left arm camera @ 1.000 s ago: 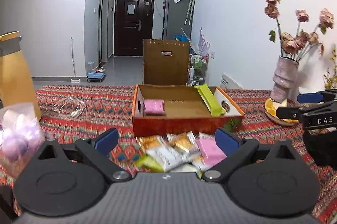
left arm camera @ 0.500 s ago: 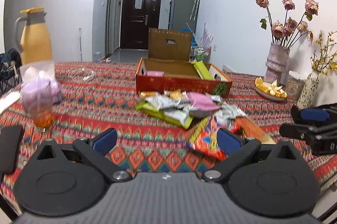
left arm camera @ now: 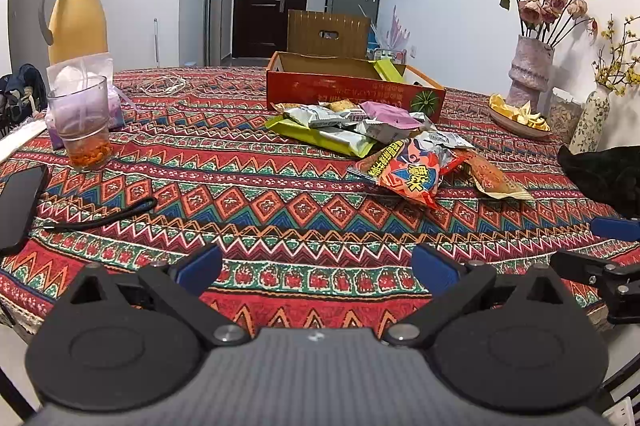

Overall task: Organize snacks
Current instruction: 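Withdraw both tools from the box back toward the snack pile, then grasp a white packet with the left tool while the right grasps a white-and-gold packet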

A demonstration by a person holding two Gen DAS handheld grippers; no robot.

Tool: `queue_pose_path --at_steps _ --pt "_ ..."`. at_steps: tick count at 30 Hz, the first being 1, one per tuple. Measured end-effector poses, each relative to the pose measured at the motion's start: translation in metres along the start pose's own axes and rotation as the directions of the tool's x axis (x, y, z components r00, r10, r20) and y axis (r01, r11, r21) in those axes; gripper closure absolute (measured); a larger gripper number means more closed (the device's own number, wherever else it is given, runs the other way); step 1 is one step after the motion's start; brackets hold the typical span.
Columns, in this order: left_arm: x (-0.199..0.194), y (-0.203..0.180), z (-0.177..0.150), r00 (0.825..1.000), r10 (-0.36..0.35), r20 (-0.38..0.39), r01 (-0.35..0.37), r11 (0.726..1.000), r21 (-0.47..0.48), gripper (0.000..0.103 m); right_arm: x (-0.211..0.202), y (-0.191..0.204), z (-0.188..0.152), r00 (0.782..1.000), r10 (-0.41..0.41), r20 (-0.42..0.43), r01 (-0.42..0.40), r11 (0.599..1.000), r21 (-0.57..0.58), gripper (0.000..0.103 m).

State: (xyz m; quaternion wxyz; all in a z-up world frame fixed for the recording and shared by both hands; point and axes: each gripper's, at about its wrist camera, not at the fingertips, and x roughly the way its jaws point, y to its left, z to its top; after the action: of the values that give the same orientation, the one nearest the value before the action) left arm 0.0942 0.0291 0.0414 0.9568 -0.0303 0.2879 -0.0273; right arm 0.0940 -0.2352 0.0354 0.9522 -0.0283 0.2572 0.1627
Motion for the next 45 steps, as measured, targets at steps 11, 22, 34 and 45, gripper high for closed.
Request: queue_pose_path --at_steps 11,22,34,45 --pt "0.032 -0.009 0.016 0.999 -0.01 -0.039 0.011 1.0 0.013 0.0 0.027 -0.023 0.004 0.999 -0.018 -0.029 0.019 0.998 0.053 0.005" --pt "0.081 -0.006 0.05 0.998 -0.007 -0.058 0.007 1.0 -0.005 0.0 0.076 -0.045 0.036 0.999 -0.018 -0.03 0.021 0.996 0.082 0.007" --pt "0.141 -0.003 0.088 0.997 -0.012 -0.071 0.011 1.0 -0.016 0.0 0.149 -0.06 0.075 0.997 0.04 -0.07 -0.036 0.998 0.058 0.02" --pt "0.203 0.001 0.129 0.998 -0.019 -0.059 0.017 0.999 -0.029 0.01 0.217 -0.068 0.104 0.991 0.092 -0.093 -0.086 0.994 0.073 0.036"
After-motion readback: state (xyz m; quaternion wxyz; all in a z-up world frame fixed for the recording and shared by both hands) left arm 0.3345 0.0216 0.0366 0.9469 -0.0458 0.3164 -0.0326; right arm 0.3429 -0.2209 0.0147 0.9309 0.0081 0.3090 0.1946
